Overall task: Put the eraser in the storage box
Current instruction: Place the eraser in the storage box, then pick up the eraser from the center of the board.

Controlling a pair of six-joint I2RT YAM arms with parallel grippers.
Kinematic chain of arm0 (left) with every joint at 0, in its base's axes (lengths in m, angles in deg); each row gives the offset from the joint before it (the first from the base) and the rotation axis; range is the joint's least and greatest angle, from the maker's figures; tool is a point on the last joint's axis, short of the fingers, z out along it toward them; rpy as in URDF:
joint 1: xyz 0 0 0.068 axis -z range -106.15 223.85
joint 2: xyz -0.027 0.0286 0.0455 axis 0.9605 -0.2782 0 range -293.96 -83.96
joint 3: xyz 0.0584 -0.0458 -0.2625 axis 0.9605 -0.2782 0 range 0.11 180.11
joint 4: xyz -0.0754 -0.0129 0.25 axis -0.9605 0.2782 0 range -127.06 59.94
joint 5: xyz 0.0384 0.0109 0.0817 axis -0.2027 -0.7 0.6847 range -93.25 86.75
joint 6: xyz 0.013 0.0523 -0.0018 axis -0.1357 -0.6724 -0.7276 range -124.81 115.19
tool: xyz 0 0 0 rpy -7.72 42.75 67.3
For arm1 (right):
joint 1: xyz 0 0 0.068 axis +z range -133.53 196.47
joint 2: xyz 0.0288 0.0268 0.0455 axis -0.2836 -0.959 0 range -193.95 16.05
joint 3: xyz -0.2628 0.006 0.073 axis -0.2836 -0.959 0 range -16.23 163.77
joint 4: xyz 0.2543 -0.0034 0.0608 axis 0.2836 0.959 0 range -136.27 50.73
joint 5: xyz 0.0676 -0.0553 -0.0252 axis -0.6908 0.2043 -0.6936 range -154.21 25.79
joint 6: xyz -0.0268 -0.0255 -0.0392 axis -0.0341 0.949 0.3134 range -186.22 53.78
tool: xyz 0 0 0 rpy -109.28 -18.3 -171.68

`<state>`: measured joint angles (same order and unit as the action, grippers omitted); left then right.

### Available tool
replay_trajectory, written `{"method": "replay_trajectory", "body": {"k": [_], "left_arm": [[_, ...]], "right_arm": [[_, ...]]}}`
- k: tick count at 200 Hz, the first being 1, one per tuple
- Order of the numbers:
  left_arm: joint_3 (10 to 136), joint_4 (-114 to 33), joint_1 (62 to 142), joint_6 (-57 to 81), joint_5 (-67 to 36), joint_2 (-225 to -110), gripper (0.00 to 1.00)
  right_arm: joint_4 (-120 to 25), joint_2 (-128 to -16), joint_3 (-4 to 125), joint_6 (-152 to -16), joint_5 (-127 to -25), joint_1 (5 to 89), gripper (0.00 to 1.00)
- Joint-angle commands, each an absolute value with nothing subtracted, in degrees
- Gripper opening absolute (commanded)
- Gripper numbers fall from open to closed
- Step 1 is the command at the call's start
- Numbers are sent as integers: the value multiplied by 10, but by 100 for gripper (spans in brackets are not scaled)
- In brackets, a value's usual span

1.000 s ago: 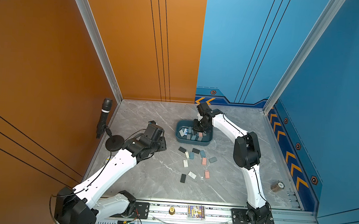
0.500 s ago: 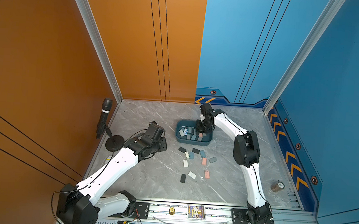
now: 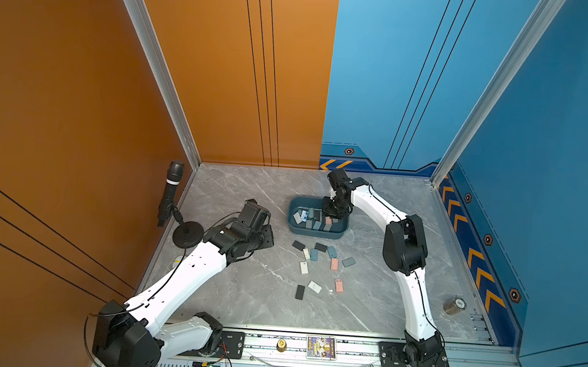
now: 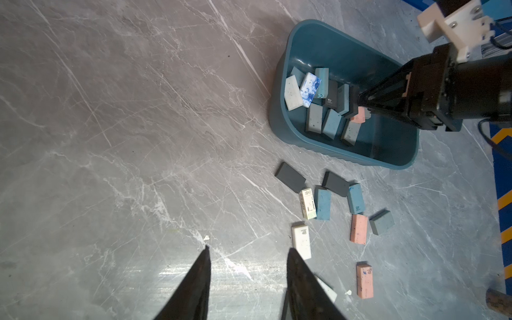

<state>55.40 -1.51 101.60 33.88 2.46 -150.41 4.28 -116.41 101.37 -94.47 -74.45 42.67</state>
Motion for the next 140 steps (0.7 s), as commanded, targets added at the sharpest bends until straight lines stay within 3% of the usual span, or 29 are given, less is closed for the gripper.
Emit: {"method": "replay_trajectory", "body": {"k": [1,63,140], "left_arm": [[551,-11,1014,344,7,-1504,46],[538,-9,1046,349,-31,-1513,50],[545,49,1156,336,-42,-1570,56]], "right_arm": [[63,-1093,1007,-933,-721,429,34],[54,-954,920,-929,-687,445,36],[-7,-774,706,-970,-642,464,37]]}}
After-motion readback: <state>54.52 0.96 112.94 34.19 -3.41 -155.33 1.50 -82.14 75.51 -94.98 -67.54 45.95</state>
